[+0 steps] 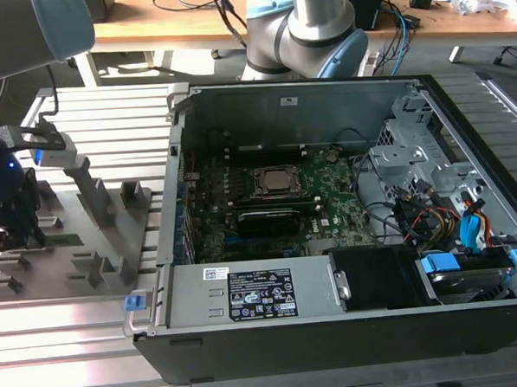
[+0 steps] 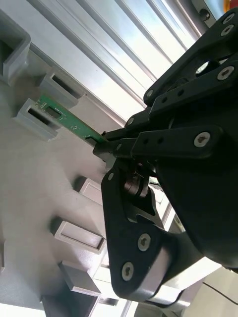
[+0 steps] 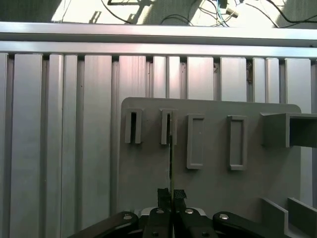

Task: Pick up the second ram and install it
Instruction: 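Pick up the second ram and move it above second insertion slot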

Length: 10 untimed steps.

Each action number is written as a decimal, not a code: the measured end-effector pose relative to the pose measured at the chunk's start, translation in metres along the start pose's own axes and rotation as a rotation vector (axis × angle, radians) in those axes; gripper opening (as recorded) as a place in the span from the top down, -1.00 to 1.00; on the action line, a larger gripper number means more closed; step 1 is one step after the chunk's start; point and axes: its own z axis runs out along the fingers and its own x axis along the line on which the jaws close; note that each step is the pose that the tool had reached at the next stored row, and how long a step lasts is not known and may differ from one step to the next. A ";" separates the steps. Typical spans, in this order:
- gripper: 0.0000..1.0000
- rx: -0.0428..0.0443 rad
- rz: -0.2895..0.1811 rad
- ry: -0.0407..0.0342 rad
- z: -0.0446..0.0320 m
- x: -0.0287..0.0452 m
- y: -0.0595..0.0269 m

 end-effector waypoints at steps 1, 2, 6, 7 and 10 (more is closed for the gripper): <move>0.72 -0.0001 0.000 0.0000 -0.0009 0.0000 0.0001; 0.72 0.0000 0.000 -0.0001 -0.0018 0.0000 0.0001; 0.72 0.0000 0.000 0.0000 -0.0106 -0.0002 0.0005; 0.72 0.0000 0.000 -0.0001 -0.0142 -0.0003 0.0007; 0.72 0.0000 0.000 0.0000 -0.0193 -0.0004 0.0009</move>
